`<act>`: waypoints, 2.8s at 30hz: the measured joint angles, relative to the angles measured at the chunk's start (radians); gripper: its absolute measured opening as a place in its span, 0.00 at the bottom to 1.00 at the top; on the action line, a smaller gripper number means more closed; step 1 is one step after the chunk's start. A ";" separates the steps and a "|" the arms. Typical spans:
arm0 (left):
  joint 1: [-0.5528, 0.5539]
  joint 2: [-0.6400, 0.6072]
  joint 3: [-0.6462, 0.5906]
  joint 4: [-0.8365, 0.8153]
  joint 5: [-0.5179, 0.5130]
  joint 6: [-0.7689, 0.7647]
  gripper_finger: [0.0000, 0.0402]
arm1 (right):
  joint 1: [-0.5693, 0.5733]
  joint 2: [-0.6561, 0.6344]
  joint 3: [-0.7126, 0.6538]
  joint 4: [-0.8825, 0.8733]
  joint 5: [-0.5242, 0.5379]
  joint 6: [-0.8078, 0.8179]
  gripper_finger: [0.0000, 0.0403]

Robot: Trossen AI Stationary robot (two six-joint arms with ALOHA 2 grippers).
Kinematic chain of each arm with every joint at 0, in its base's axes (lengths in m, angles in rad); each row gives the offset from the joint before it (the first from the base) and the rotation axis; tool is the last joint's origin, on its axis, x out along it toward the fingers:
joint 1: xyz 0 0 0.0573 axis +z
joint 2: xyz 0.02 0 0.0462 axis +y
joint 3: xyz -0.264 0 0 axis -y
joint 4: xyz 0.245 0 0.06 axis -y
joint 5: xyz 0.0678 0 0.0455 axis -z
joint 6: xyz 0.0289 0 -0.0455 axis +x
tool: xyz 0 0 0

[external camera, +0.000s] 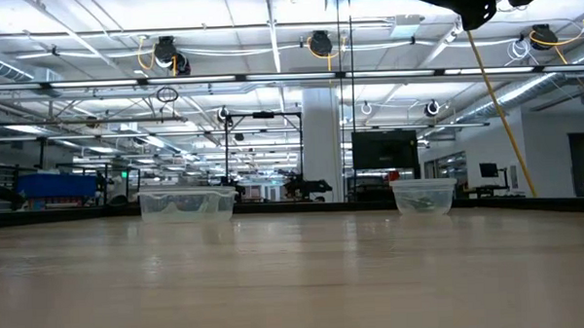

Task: Pick and place items into bin
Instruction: Put the stevia packet into the left transparent bin

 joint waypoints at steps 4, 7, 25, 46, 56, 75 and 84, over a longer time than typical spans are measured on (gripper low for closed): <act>0.023 -0.025 -0.004 -0.003 -0.052 0.080 0.20 | 0.000 0.000 0.000 -0.007 0.000 0.000 0.47; 0.056 -0.046 -0.008 -0.032 -0.085 0.135 0.14 | 0.000 0.000 0.000 -0.007 0.000 0.000 0.47; 0.370 -0.232 -0.005 -0.218 -0.264 0.440 0.01 | 0.000 0.000 0.000 -0.014 0.000 0.000 0.47; 0.549 -0.347 -0.002 -0.030 0.002 0.624 0.23 | 0.000 0.000 0.001 -0.035 0.000 0.029 0.47; 0.585 -0.164 -0.003 0.015 0.149 0.627 0.59 | 0.000 0.000 0.001 -0.029 0.000 0.029 0.47; 0.631 -0.060 0.002 0.036 0.188 0.624 0.64 | 0.000 0.000 0.001 -0.038 0.000 0.039 0.47; 0.631 -0.061 0.000 0.020 0.221 0.623 0.44 | 0.000 0.000 0.001 -0.038 0.000 0.038 0.47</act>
